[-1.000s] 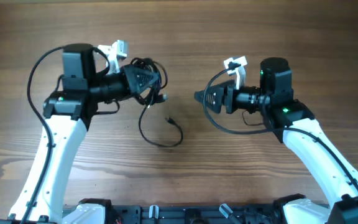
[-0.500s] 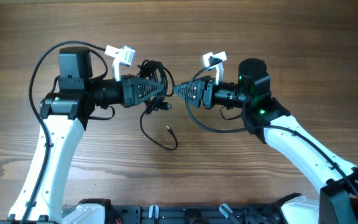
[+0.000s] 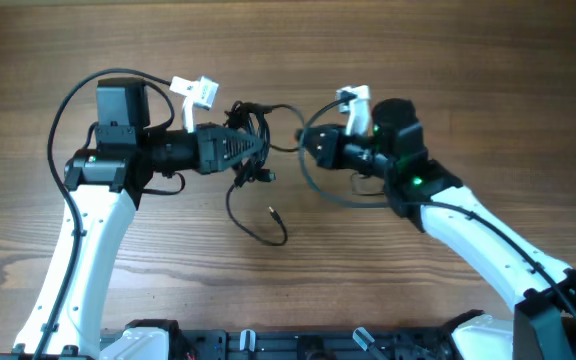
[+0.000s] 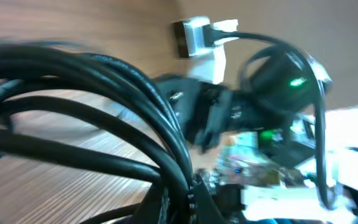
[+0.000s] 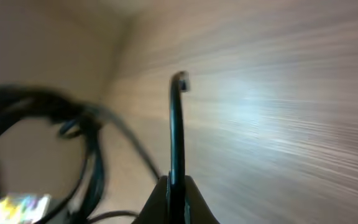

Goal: Untangle cables

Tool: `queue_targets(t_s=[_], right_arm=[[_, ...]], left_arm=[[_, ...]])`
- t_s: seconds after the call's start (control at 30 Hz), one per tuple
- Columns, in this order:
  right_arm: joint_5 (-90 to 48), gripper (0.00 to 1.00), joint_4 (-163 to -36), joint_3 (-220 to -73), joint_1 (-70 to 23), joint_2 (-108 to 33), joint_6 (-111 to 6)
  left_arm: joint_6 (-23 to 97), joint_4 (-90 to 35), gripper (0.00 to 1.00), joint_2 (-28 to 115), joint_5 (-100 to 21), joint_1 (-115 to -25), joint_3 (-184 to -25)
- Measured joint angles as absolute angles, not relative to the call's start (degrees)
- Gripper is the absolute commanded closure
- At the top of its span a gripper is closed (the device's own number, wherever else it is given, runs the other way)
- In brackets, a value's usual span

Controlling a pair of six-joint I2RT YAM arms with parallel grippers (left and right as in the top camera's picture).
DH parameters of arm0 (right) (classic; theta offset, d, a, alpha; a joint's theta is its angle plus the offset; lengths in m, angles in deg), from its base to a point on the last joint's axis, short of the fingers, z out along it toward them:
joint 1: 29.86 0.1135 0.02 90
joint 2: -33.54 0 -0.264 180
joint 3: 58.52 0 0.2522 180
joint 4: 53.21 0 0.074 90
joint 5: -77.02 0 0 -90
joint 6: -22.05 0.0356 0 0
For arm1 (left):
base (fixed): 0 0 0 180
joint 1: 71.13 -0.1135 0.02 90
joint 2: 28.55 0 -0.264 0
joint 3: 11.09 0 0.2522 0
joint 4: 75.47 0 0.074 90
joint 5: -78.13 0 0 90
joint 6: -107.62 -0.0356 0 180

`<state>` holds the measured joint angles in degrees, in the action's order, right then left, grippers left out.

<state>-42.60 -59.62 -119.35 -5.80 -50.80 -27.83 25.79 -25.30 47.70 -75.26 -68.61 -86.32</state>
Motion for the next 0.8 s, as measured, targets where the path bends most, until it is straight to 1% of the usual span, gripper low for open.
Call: queue_targets(t_s=[0.1,0.17,0.2,0.23,0.33,0.5,0.63,0.73,0.8], right_arm=[[-39.4,0.96,-67.5,-119.4,-15.0,-50.8,-31.8],[-39.3,0.96,-71.9,-119.5,-23.9,-50.8,-34.7],[-38.9,0.96,-73.3,-119.5,-26.6,-50.8,-35.4],[-38.5,0.96,-75.3,-119.5,-31.6,-50.8,-36.1],[-38.7,0.96,-75.8,-119.5,-42.1,-50.9,-36.6],[-39.0,0.96,-74.6,-119.5,-45.8,-50.9,-36.8],[-25.5,0.96,-77.1,-119.5,-46.2,-50.9,-36.6],[-15.7,0.96,-77.9,-119.5,-46.2,-50.9,-36.6],[-7.7,0.96,-78.2,-119.5,-46.3,-50.9,-36.6]], left_arm=[[25.9,-20.9,0.96,47.7,-63.1,-68.3,-86.3],[25.8,-20.1,0.96,47.7,-52.4,-68.0,-86.3],[25.8,-19.9,0.96,47.7,-50.1,-68.0,-86.3],[25.8,-19.9,0.96,47.7,-45.7,-68.1,-86.3],[27.4,-19.5,0.96,47.7,-35.2,-68.2,-86.3],[36.5,-19.2,0.96,48.4,-18.4,-68.2,-86.0],[42.2,-19.9,0.96,53.0,-8.9,-70.3,-85.6],[43.5,-21.2,0.96,54.9,-8.3,-74.0,-85.4],[42.2,-22.8,0.96,55.0,-13.3,-76.5,-85.4]])
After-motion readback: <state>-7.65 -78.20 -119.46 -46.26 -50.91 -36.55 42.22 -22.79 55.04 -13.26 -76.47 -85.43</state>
